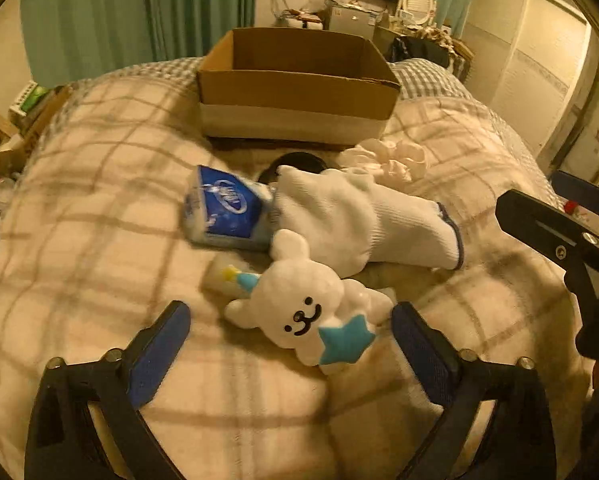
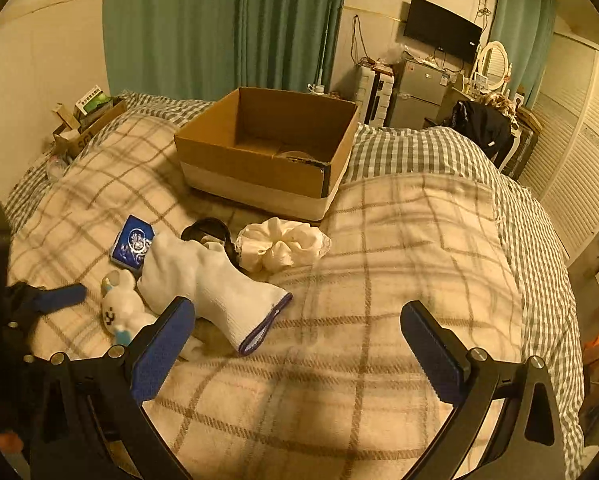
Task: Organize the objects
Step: 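Grasp the white bear toy with the left tool while the right tool grasps the white sock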
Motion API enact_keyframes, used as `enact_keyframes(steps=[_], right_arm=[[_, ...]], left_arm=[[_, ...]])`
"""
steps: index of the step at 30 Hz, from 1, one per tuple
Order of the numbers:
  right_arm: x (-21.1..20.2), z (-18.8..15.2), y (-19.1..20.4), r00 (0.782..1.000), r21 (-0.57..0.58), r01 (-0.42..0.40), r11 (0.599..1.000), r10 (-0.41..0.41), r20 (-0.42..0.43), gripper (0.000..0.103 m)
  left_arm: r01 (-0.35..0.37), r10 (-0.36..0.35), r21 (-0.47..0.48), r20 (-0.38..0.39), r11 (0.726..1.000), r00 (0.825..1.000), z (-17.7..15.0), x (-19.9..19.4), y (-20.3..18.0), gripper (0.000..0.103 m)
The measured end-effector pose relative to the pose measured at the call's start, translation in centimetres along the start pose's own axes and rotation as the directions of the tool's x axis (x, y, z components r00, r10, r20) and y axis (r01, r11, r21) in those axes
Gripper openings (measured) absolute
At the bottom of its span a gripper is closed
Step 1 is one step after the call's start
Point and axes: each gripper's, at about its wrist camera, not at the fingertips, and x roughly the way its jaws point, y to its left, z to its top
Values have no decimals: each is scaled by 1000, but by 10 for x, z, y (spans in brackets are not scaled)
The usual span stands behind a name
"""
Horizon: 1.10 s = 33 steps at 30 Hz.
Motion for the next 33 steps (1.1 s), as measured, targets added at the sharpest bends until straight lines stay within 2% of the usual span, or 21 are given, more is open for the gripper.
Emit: enact_keyframes(steps=[1,6,11,17,19,23,26,30,33], right_arm=[[0,1,1,1000,1,0,1000,0,1,102],[2,4,4,1000,-6,6,1000,-6,-5,102],[-8,14,7,999,-19,-17,1000,17,39,103],[2,34,28,998,-78,-44,996,48,44,102],[15,36,43,997,-122,-77,990,79,18,103],[52,29,76,990,-190,-127,974,112,-90,102],[73,21,89,983,-224,-138,965,106,-150,103],[97,13,92,968,-218,-151,964,100,-231,100],[107,8,86,960,-181,-156,971,106,-260,91]], left_arm=[[23,-23,11,-8,1000,1000,-1,1,-2,85],[43,-43,-10,11,999,999,-1,-11,2,84],[43,-38,-51,89,998,995,6,-43,16,84],[-80,93,-74,197,994,976,30,-72,47,84],[-101,118,-92,199,991,973,38,-71,61,84],[-123,138,-90,187,988,973,50,-59,79,84],[-112,125,-88,170,990,978,51,-47,86,84],[-84,98,-97,149,992,984,48,-37,89,84],[-70,84,-99,139,993,987,45,-34,88,84]])
